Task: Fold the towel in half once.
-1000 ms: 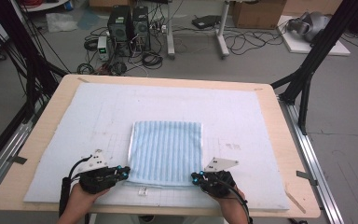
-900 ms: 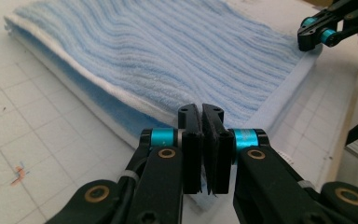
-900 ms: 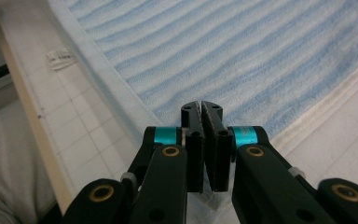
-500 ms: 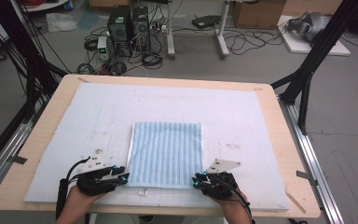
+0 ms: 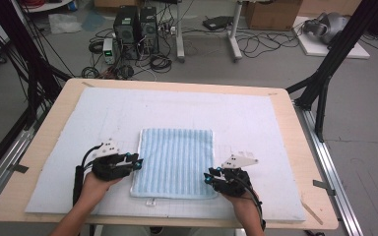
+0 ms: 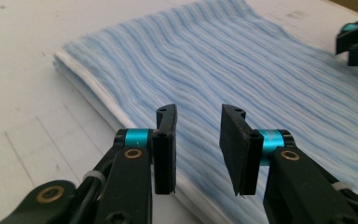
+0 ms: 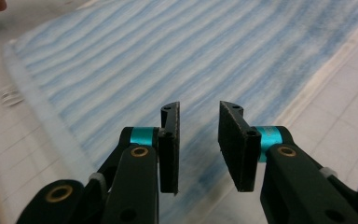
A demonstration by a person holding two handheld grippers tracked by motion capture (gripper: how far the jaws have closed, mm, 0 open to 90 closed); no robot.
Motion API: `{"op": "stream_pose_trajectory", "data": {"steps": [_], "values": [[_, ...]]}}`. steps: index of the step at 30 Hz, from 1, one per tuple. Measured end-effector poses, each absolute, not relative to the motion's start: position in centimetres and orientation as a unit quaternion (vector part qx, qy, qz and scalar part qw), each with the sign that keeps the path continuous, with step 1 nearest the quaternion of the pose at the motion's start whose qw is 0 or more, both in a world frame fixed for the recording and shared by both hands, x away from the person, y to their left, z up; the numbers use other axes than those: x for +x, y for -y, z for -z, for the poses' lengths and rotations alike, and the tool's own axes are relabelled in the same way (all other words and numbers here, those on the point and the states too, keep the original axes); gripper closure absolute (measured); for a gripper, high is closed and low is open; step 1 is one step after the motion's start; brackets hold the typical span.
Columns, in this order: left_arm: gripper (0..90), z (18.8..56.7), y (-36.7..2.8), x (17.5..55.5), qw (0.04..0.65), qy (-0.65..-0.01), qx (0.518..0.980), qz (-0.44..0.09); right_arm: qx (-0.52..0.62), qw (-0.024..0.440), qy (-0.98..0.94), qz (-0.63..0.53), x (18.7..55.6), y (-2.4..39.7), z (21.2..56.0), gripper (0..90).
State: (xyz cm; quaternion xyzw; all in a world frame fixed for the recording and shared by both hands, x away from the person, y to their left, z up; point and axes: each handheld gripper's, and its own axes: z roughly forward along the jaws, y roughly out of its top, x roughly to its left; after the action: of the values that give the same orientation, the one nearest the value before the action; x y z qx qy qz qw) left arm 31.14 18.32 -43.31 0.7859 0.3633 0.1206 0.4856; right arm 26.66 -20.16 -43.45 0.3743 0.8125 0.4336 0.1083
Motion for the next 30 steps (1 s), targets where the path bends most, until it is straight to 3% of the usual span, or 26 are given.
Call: {"op": "stream_pose_trajectory", "data": {"steps": [8,13,16,18,24,30], "values": [[68.0,43.9,-16.9,36.6,0.442,-0.388,0.794,-0.151,0.390,0.103,-0.814,-0.419,29.1,20.4,44.1,64.8],[68.1,45.0,-17.2,37.7,0.426,-0.408,0.793,-0.152,0.392,0.108,-0.826,-0.390,29.8,20.8,44.3,64.7],[68.7,45.0,-17.2,37.7,0.406,-0.403,0.799,-0.187,0.391,0.110,-0.833,-0.376,29.8,21.1,44.4,64.9],[64.3,45.1,-17.6,38.0,0.414,-0.419,0.790,-0.172,0.388,0.109,-0.834,-0.376,29.8,21.2,44.3,64.9],[63.3,44.6,-18.0,37.6,0.426,-0.419,0.787,-0.155,0.391,0.110,-0.825,-0.393,29.9,21.8,43.9,60.8],[52.6,43.4,-19.5,35.7,0.495,-0.384,0.764,-0.152,0.406,0.141,-0.802,-0.414,29.6,23.4,43.1,54.4]]}}
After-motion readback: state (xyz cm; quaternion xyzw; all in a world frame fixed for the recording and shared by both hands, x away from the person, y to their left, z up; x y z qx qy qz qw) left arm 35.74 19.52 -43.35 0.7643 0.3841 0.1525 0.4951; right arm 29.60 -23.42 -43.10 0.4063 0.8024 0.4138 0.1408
